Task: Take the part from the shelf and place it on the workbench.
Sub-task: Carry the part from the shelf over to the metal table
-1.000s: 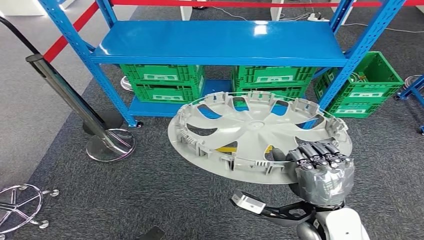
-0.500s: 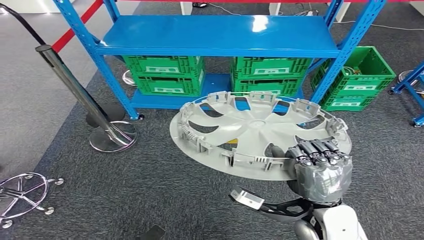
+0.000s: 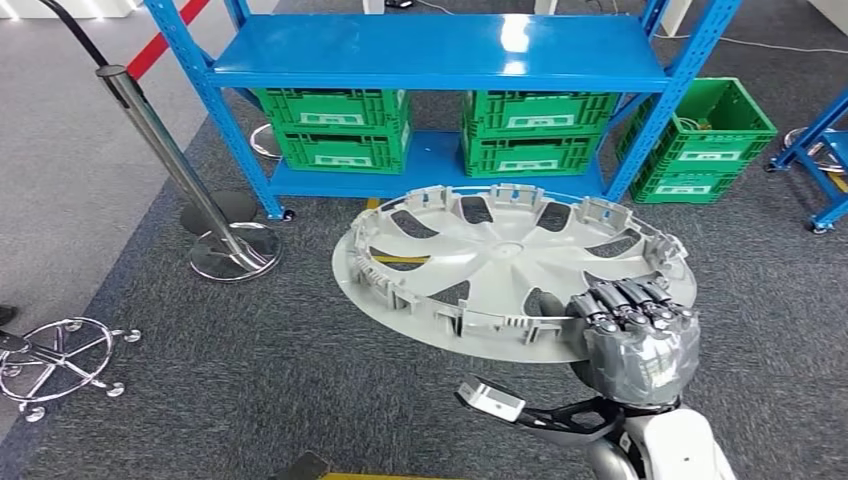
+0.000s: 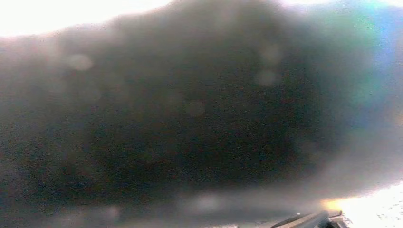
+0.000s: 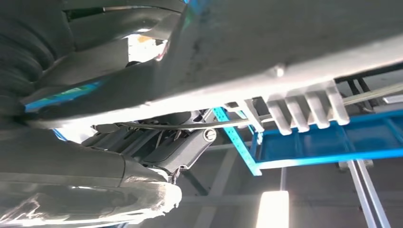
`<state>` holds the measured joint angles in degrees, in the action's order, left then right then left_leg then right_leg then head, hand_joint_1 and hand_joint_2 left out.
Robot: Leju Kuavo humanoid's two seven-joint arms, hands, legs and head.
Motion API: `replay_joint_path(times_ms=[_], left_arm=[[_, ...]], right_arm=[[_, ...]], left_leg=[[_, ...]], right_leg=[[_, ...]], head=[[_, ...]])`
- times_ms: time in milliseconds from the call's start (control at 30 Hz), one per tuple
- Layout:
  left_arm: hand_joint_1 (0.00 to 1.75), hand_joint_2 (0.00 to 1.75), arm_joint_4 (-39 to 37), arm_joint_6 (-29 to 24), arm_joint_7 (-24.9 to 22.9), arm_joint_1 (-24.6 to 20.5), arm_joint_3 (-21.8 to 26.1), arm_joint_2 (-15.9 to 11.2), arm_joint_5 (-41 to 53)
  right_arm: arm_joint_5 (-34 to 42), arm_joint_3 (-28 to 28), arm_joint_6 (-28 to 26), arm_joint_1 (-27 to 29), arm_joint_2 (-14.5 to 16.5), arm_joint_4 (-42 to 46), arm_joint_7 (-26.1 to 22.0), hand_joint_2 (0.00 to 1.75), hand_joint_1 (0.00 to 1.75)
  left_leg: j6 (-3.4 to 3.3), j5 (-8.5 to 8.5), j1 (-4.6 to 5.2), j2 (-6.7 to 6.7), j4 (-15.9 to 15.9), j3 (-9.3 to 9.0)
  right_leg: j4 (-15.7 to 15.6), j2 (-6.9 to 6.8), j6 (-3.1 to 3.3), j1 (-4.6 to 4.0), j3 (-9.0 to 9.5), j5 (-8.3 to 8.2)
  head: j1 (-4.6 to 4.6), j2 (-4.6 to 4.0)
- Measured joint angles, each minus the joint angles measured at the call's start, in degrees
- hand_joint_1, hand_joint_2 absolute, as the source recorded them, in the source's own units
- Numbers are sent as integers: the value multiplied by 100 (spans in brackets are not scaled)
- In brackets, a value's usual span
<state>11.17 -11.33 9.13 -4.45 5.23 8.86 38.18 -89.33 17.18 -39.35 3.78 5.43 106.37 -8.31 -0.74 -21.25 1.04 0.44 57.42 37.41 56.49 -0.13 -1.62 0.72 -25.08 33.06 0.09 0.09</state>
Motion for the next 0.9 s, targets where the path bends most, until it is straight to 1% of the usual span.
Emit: replay_joint_path(times_ms=[33,67,100,133,167,200,233,267,300,333,367,400,433,467,500,533,567,600,633,667,700,733,767,800,833,867,900], left_arm=[[0,0,0,-2,7,9,3,-2,-8],[0,0,0,-3,13,21,7,-4,-14],[0,0,0,-2,19,37,10,-6,-18],[0,0,0,-1,21,54,11,-8,-21],[0,0,0,1,22,62,13,-8,-26],[0,0,0,2,22,66,14,-8,-32],[0,0,0,3,22,66,16,-8,-41],[0,0,0,3,21,66,19,-8,-49],[0,0,0,3,21,67,21,-8,-56],[0,0,0,2,21,68,22,-9,-62],[0,0,0,1,20,68,22,-10,-66],[0,0,0,-1,21,67,23,-14,-68],[0,0,0,-3,21,62,23,-17,-70],[0,0,0,-4,21,57,23,-21,-71],[0,0,0,-5,22,50,23,-24,-73],[0,0,0,-7,22,46,23,-23,-75],[0,0,0,-9,22,47,25,-23,-78],[0,0,0,-11,22,49,26,-23,-81],[0,0,0,-13,22,52,28,-22,-84],[0,0,0,-13,22,54,31,-20,-86],[0,0,0,-13,22,55,32,-17,-87],[0,0,0,-12,20,58,33,-14,-87],[0,0,0,-12,18,64,35,-11,-88],[0,0,0,-12,14,70,38,-10,-89],[0,0,0,-12,9,74,42,-9,-90],[0,0,0,-12,3,76,46,-8,-92],[0,0,0,-13,-3,76,50,-5,-94]], right_arm=[[0,6,-1,-4,-1,-3,8,175,175],[0,9,-1,-7,-3,-7,11,175,175],[0,12,0,-11,-4,-11,14,175,175],[0,14,1,-14,-5,-15,15,175,175],[0,16,1,-16,-5,-18,15,175,175],[0,17,1,-16,-6,-21,15,175,175],[0,17,1,-17,-7,-23,15,175,175],[0,17,1,-17,-8,-25,15,175,175],[0,17,1,-18,-10,-28,11,175,175],[0,17,1,-18,-12,-31,7,175,175],[0,16,1,-18,-13,-32,2,175,175],[0,16,1,-19,-14,-33,-2,175,175],[0,15,1,-20,-15,-34,-3,175,175],[-1,15,1,-26,-15,-34,-3,175,175],[-1,15,0,-33,-16,-34,-8,175,175],[-1,15,-1,-40,-16,-34,-14,175,175],[-1,15,-1,-45,-17,-34,-23,175,175],[0,15,-1,-48,-18,-34,-37,175,175],[0,15,-1,-49,-20,-34,-51,175,175],[0,16,0,-48,-22,-36,-69,175,175],[0,18,0,-48,-24,-37,-84,175,175],[0,20,0,-46,-26,-39,-95,175,175],[0,21,0,-45,-27,-44,-101,175,175],[0,21,0,-45,-29,-51,-103,175,175],[0,20,1,-46,-30,-58,-105,175,175],[0,19,1,-49,-31,-63,-110,175,175],[0,18,1,-56,-32,-67,-116,175,175]], left_leg=[[27,50,-9,-3,-2,24],[63,15,-22,-9,15,49],[106,-142,-35,-17,100,84],[149,-401,-49,-23,276,132],[188,-724,-66,-27,548,186],[218,-1000,-81,-28,902,245],[239,-1125,-96,-28,1258,290],[252,-1096,-109,-27,1531,302],[253,-938,-118,-28,1656,251],[241,-736,-123,-28,1577,111],[214,-591,-123,-30,1288,-128],[170,-566,-115,-36,868,-433],[129,-631,-105,-41,430,-724],[95,-723,-91,-45,91,-931],[72,-805,-77,-48,-105,-1031],[52,-821,-72,-47,-187,-1042],[25,-793,-77,-36,-215,-1018],[-14,-751,-86,-26,-237,-988],[-58,-699,-93,-15,-254,-948],[-90,-651,-95,-5,-258,-900],[-114,-611,-83,-5,-249,-837],[-124,-572,-68,-3,-238,-777],[-127,-536,-55,-2,-232,-724],[-125,-503,-44,-1,-226,-679],[-118,-476,-37,-2,-216,-644],[-109,-458,-34,-4,-199,-615],[-92,-447,-21,-5,-172,-584]], right_leg=[[-23,-4,45,1,-46,-10],[-7,-14,87,3,-119,-63],[-1,-24,138,9,-182,-116],[-3,-33,185,20,-254,-179],[1,-37,212,20,-316,-242],[4,-37,228,19,-388,-310],[11,-39,228,18,-464,-381],[22,-42,224,17,-540,-449],[38,-44,217,15,-633,-512],[52,-44,207,14,-712,-565],[64,-44,195,13,-774,-611],[74,-41,177,6,-822,-651],[79,-41,153,1,-850,-687],[82,-42,121,0,-873,-726],[83,-45,84,1,-898,-767],[81,-48,42,5,-917,-808],[96,-45,6,9,-955,-814],[168,-38,-23,10,-1013,-748],[351,-27,-47,10,-1104,-601],[664,-16,-62,13,-1242,-384],[1057,-11,-77,14,-1393,-151],[1437,-8,-87,15,-1524,33],[1680,-8,-93,14,-1585,125],[1695,-8,-94,14,-1530,105],[1480,-9,-86,14,-1356,-8],[1083,-10,-73,13,-1089,-172],[652,-11,-54,5,-814,-286]], head=[[0,0],[3,0],[-1,0],[-9,0],[-18,0],[-26,0],[-30,0],[-28,0],[-30,0],[-30,0],[-31,0],[-29,0],[-26,0],[-26,0],[-24,0],[-24,0],[-24,0],[-18,0],[-9,0],[-2,0],[4,0],[7,0],[5,0],[5,0],[4,0],[4,0],[5,0]])
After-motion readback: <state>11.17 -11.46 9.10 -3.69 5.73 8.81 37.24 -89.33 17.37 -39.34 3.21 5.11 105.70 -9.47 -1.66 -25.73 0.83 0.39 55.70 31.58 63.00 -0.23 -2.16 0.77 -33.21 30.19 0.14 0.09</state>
